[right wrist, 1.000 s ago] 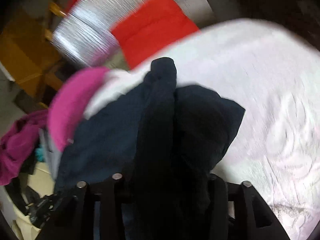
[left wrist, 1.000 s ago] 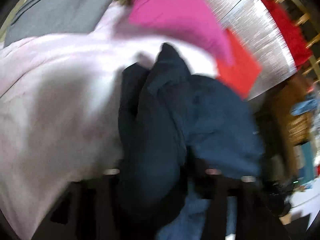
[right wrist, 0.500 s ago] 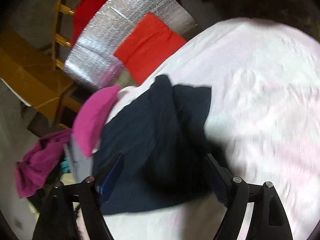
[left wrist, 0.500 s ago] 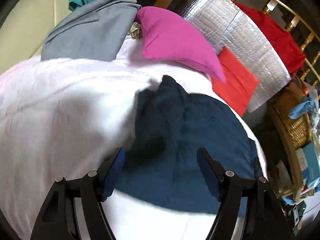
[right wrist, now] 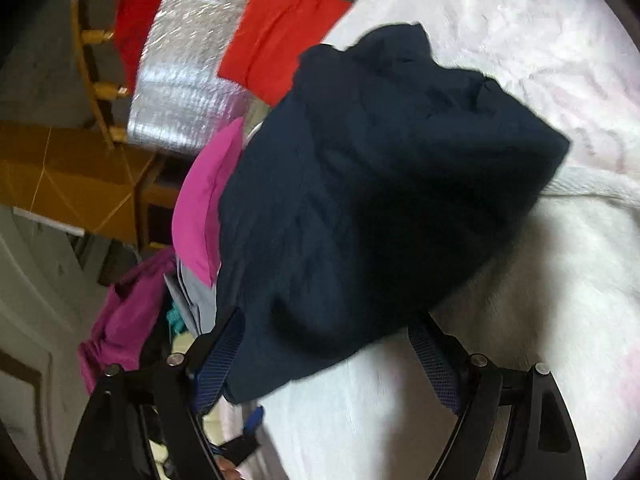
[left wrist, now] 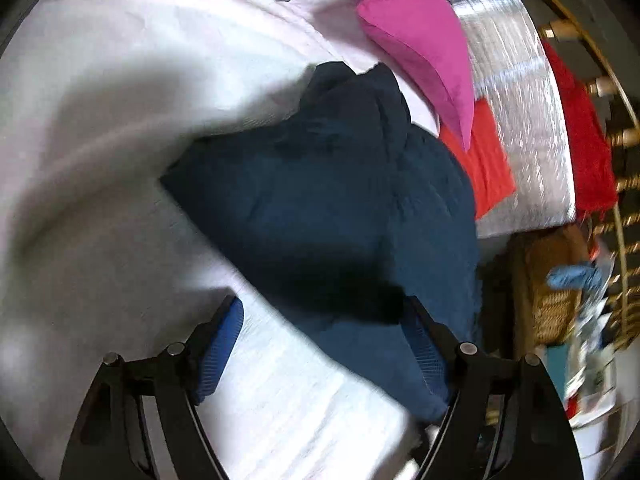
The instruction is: Fold large clothes
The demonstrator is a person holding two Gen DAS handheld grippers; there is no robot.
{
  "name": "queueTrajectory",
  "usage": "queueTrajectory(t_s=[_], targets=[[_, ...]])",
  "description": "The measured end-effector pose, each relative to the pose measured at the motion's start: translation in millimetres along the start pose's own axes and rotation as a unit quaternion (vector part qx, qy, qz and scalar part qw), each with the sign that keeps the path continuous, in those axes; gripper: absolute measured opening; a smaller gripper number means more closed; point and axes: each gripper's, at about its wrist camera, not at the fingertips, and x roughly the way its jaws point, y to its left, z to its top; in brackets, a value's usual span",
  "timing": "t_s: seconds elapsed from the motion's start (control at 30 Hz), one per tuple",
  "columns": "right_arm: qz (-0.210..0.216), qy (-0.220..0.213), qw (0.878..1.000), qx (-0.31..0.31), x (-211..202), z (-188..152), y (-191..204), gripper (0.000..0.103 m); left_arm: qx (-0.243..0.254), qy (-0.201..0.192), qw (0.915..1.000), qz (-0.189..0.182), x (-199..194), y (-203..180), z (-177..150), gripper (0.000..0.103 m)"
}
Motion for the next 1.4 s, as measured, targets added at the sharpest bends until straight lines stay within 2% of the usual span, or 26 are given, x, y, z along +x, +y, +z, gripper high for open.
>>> queueTrajectory(t_s=[0.1, 0.33, 0.37, 0.4, 0.43, 0.5, 0.6, 0.7, 0.77, 0.83, 0.87, 0.93, 0.97, 1.03, 1.1, 1.27, 1.4], targets=[[0.009, -0.015, 1.0, 0.004, 6, 9, 1, 0.086, -0.017, -0.021, 0.9995, -0.014, 10, -3, 14, 0.082], [-0.002, -0.046, 0.999, 0.019, 31, 32, 7, 0.086, -0.052, -0.036, 0.9968, -0.048, 25, -1, 29, 0.082], [-0.013, -0.051, 0.999, 0.013, 35, 33, 11, 0.074, -0.055, -0.04, 0.9963, -0.053, 26, -1, 30, 0.078], [-0.02, -0.047, 0.999, 0.012, 40, 33, 12, 0.066, -0.056, -0.046, 0.9959, -0.054, 27, -2, 32, 0.065], [-0.019, -0.044, 0.999, 0.014, 43, 32, 14, 0.055, -0.048, -0.051, 0.9963, -0.049, 27, -4, 34, 0.06], [-0.023, -0.05, 0.998, 0.005, 45, 31, 21, 0.049, -0.022, -0.055, 0.9976, -0.036, 25, -8, 35, 0.046], [-0.051, -0.065, 0.995, -0.054, 41, 25, 51, 0.042, 0.013, -0.071, 0.9966, -0.04, 12, -18, 37, 0.033], [-0.047, -0.078, 0.991, -0.099, 32, 17, 75, 0.042, 0.053, -0.094, 0.9931, -0.046, -10, -25, 38, 0.028], [-0.043, -0.079, 0.989, -0.117, 28, 10, 80, 0.042, 0.071, -0.103, 0.9913, -0.042, -16, -29, 40, 0.029], [-0.053, -0.065, 0.991, -0.105, 34, 11, 69, 0.043, 0.071, -0.082, 0.994, -0.013, -10, -24, 42, 0.03], [-0.064, -0.052, 0.992, -0.092, 40, 11, 60, 0.045, 0.062, -0.06, 0.9963, 0.005, 0, -19, 44, 0.033], [-0.065, -0.032, 0.996, -0.056, 47, 11, 39, 0.051, 0.023, -0.025, 0.9991, 0.026, 10, -1, 46, 0.047], [-0.056, -0.028, 0.997, -0.037, 47, 10, 32, 0.057, 0.007, -0.02, 0.9994, 0.026, 9, 5, 46, 0.058], [-0.043, -0.017, 0.999, -0.017, 40, 9, 22, 0.063, -0.001, -0.017, 0.9995, 0.026, 2, 8, 49, 0.064], [-0.043, -0.009, 0.999, -0.032, 28, 9, 21, 0.067, 0.005, -0.024, 0.999, 0.038, -6, 8, 49, 0.073], [-0.033, -0.016, 0.999, -0.032, -17, 7, 8, 0.071, -0.009, -0.023, 0.999, 0.037, -18, 16, 47, 0.076], [-0.037, -0.061, 0.997, -0.014, -46, 16, -9, 0.078, -0.018, -0.032, 0.9989, 0.029, -25, 25, 47, 0.078]])
